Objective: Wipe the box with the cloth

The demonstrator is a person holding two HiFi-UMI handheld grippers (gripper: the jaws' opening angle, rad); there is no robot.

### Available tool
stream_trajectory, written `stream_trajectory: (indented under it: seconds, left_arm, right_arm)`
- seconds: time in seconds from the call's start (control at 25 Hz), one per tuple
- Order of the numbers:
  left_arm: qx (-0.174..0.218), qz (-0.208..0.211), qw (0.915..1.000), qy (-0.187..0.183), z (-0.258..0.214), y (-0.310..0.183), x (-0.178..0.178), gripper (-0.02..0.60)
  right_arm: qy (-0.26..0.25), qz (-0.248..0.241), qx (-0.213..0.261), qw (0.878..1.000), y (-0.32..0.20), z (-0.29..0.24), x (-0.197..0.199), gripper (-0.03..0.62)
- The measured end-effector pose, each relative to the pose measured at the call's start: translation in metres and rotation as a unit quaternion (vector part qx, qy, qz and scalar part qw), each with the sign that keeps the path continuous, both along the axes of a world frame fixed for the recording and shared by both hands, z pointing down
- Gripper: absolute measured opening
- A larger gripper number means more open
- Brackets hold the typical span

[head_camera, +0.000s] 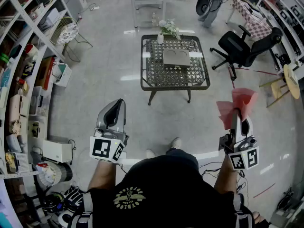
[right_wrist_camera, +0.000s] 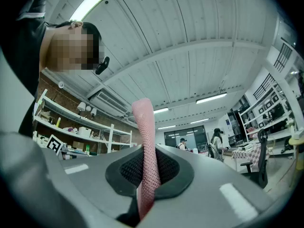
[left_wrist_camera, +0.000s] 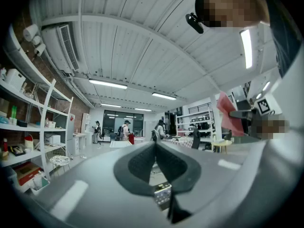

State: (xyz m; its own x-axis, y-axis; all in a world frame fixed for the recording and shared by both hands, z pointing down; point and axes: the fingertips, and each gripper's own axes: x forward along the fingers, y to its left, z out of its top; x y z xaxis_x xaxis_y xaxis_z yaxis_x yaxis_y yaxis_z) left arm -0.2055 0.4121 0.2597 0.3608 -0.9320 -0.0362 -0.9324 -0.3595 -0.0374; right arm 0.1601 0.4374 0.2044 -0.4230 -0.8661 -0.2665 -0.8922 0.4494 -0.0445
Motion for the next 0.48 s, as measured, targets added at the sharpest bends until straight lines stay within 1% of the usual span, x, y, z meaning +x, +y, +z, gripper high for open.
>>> stream_trajectory:
  seconds: [0.16, 0.28, 0.48]
  left_arm:
    - [-0.003, 0.008, 1.0, 0.0, 0.005, 0.001, -0.008, 0.0]
    - [-0.005, 0.011, 0.9999, 0.0, 0.014, -0.001, -0.012, 0.0]
    - [-0.003, 0.009, 1.0, -0.001, 0.014, -0.016, -0.017, 0.0]
  right_arm:
    - [-0.009, 0.004, -0.005, 1.0, 0.004, 0.002, -0.009, 0.017]
    - [-0.006, 0.01, -0.004, 1.0, 0.006, 0.006, -0.013, 0.017]
    - [-0.003, 0.01, -0.003, 1.0, -0.009, 0.007, -0.016, 0.017]
